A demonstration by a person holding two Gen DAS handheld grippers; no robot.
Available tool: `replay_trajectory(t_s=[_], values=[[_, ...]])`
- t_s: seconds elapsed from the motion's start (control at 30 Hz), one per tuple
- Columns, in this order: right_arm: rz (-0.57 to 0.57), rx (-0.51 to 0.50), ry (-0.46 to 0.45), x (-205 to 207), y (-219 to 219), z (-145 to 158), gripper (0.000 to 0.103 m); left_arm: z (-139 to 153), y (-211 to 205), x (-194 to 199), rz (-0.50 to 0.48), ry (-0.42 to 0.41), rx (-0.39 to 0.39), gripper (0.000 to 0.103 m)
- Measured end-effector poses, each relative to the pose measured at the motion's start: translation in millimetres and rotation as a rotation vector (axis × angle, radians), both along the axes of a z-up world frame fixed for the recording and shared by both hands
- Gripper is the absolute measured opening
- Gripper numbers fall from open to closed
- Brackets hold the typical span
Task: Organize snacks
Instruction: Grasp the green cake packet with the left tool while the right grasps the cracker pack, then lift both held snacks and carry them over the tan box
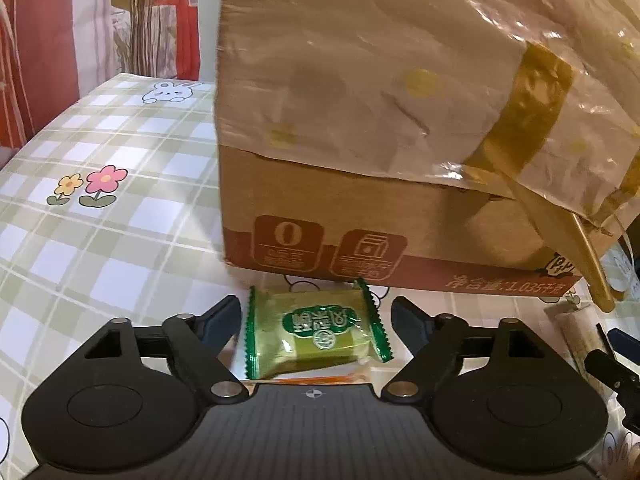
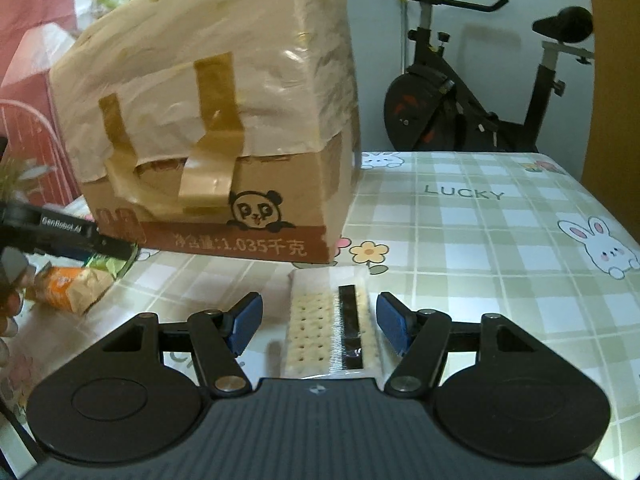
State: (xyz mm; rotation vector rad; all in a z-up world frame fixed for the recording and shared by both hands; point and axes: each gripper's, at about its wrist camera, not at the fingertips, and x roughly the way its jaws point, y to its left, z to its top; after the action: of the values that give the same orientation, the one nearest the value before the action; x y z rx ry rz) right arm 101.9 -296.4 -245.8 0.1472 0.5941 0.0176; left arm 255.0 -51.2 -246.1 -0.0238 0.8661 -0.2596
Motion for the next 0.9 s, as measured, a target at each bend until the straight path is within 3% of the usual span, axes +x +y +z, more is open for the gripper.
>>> replay_trajectory(t_s=[0.33,0.53,0.9], values=[[0.019,-0.035,0.033,7.2,4.4,-4.2,0.066,-5.6,-22.8,-11.3,-0.002,-0.058,0.142,0.084],[0.03,-0.057,0.047,9.8,5.6,-7.0,0.067,1.2,-7.9,-22.6,0.022,-0.082,0.092,0.059],[0.037,-0.069,0.068,14.2,4.3,-9.8,0.068,9.7,12.1,-47.5,0.004,-0.125,0.054,0.056]])
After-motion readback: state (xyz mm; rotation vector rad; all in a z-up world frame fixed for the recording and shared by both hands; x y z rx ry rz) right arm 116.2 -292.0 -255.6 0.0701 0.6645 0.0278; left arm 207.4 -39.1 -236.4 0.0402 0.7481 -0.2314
